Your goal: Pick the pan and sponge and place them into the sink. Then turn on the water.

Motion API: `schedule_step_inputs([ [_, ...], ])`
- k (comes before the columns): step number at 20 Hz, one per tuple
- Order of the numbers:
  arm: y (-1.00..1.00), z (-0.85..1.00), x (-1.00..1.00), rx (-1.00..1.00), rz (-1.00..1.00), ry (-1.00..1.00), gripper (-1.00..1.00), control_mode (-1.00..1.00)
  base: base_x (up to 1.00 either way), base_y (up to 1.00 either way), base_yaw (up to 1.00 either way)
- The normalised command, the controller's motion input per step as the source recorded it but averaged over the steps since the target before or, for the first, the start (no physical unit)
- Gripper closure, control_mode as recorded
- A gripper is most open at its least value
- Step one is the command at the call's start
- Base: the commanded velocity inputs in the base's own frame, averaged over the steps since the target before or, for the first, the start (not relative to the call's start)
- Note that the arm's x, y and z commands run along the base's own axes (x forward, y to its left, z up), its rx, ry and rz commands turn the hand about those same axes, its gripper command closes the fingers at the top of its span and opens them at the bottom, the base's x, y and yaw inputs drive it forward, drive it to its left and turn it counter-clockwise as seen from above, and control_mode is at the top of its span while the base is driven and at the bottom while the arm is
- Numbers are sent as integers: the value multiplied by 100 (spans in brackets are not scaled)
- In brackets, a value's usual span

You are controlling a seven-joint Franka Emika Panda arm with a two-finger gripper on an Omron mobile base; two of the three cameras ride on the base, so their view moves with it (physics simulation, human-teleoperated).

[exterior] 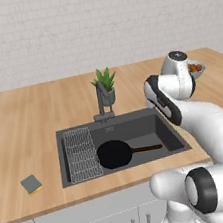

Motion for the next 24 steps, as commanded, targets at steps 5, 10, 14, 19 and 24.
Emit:
schedule_step_inputs([
  [5,41,2,-90,8,-24,2,-100,-100,0,0,0],
  [10,74,0,-90,0,-25,0,-100,-100,0,0,0],
  [14,76,0,-42,2,-5,0,-100,-100,0,0,0],
  [19,72,-4,-10,8,1,1,-100,-100,0,0,0],
  [24,86,0,-2,6,9,8,-100,-100,0,0,0],
])
